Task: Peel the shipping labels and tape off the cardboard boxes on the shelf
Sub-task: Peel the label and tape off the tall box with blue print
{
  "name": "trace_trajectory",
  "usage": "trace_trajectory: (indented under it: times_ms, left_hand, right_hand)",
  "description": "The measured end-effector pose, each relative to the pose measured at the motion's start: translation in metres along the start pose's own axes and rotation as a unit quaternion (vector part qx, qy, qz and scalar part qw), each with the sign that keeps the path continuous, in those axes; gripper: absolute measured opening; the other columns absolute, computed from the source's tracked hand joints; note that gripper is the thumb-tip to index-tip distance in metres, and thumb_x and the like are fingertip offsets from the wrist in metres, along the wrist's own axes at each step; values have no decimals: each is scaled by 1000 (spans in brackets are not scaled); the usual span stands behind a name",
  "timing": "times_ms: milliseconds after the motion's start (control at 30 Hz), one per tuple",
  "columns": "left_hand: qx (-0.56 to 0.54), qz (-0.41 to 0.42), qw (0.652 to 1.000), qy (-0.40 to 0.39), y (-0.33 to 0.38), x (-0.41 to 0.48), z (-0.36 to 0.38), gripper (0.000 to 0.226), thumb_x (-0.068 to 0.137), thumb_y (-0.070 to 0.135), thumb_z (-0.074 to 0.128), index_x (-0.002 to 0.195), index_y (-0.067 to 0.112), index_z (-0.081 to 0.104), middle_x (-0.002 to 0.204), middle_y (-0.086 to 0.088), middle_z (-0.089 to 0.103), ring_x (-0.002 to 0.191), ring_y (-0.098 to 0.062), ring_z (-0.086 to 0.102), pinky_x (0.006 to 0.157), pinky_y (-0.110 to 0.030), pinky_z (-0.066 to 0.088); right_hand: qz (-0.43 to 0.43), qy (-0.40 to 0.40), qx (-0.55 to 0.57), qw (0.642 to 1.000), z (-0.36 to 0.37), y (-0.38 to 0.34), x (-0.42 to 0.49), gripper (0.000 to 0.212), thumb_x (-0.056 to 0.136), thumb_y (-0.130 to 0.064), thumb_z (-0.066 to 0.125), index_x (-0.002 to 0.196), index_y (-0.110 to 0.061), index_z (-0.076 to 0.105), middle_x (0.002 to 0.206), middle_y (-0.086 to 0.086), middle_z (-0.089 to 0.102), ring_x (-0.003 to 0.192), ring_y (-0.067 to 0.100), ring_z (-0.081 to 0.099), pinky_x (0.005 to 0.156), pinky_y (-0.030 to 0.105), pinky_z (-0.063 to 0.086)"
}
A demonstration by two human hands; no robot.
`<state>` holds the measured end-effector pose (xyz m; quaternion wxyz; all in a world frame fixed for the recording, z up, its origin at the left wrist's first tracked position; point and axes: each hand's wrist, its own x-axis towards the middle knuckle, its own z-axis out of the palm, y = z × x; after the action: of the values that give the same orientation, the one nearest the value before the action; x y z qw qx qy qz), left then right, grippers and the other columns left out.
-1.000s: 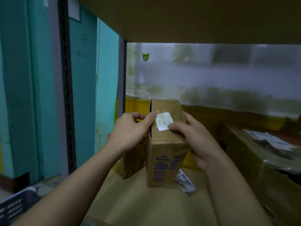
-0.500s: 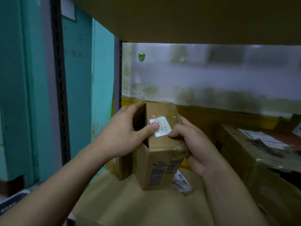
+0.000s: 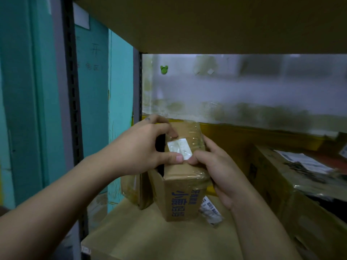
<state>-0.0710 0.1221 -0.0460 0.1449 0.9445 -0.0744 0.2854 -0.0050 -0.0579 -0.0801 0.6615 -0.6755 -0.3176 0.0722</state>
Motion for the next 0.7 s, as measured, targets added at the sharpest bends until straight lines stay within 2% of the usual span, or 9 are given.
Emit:
trace_trajectory:
  times_ms: [67,133,200,300,400,500,600,700]
  left_hand:
    - [32,9,999,4,-2,2,-1,75,59,83,50,116,35,62,120,13,51,103,-10,54,91,-37,49]
    - [68,12,997,20,-4,8,0,66,67,82,49,112,34,61,109,12,54,95,-12,55,84,-40,51]
    - [68,17,997,30,-6,14,3,56,72,75,52,109,33,60,106,10,54,96,-15,54,85,-40,50]
    - [71,29,997,3,-6,25,3,56,72,71,54,108,28,60,107,7,54,105,-15,46,91,-36,44]
    - [99,29,994,-38,0,39,-5,50,75,67,61,105,27,60,104,4,55,101,-16,49,90,-37,46]
    - [106,44,991,-65,3,50,-7,42,83,54,68,111,24,61,104,4,56,96,-14,55,87,-34,49]
    - [94,84,991,-40,0,52,-1,30,89,46,65,108,23,67,101,5,60,92,-13,58,85,-37,50]
    - [90,115,989,14,-9,51,7,17,93,35,62,102,23,71,96,7,61,85,-11,58,81,-38,50]
  right_hand:
    - [-7,34,-33,999,4,-1,1,49,77,-10,58,117,-38,62,107,1,71,87,13,65,68,28,52]
    - [-13,97,-97,990,8,-1,5,68,75,-26,61,140,-41,44,130,-7,58,109,11,58,88,35,52]
    - [-22,141,-140,980,11,-3,9,77,80,-33,61,150,-39,29,144,-9,44,126,14,47,102,42,45]
    - [-47,150,-169,973,12,-5,13,69,87,-29,56,151,-36,30,145,-9,46,125,13,48,101,39,45]
    - [-55,157,-195,967,11,-2,16,68,89,-31,56,152,-33,28,147,-8,44,127,12,46,97,32,43]
    - [-69,170,-228,956,11,4,16,70,87,-40,53,152,-34,27,147,-6,45,130,15,46,106,42,41]
    - [-90,192,-258,942,10,7,15,63,91,-36,52,151,-33,31,147,-9,44,131,12,44,107,40,40]
    - [-108,206,-323,917,10,11,14,61,93,-41,49,150,-34,31,152,-11,35,137,10,37,112,37,36]
